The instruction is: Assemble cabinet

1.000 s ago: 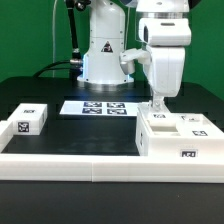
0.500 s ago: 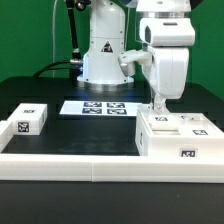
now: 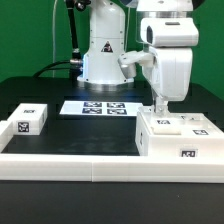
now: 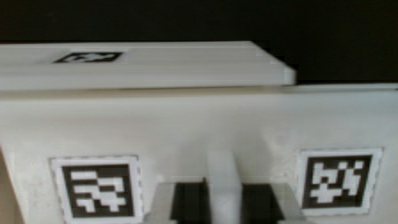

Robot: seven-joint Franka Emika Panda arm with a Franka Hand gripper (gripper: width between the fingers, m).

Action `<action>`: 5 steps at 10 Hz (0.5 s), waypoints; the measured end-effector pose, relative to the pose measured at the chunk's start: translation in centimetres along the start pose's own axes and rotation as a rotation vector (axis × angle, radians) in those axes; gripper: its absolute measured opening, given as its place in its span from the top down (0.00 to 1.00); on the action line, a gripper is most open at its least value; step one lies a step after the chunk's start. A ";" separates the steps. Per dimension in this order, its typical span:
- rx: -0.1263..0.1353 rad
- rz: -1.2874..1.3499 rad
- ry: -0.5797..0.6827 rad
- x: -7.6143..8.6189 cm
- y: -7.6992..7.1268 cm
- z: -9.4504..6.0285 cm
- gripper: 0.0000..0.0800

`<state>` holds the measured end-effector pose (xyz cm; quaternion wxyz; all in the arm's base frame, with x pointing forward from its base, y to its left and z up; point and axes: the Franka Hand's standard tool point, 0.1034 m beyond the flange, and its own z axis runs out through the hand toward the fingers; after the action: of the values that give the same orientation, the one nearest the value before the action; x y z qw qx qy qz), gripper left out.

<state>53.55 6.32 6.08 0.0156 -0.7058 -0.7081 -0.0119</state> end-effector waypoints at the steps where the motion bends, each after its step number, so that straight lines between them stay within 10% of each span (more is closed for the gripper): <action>1: 0.002 0.003 0.001 0.0 0.8 0.0 0.91; 5: -0.023 0.005 0.014 -0.1 4.1 0.0 0.91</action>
Offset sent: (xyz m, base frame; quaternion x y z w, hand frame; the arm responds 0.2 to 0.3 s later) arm 0.0339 0.0166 -0.0128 0.0118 0.0376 -0.0403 0.9984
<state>57.68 6.27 6.02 0.0123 -0.7076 -0.7061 -0.0251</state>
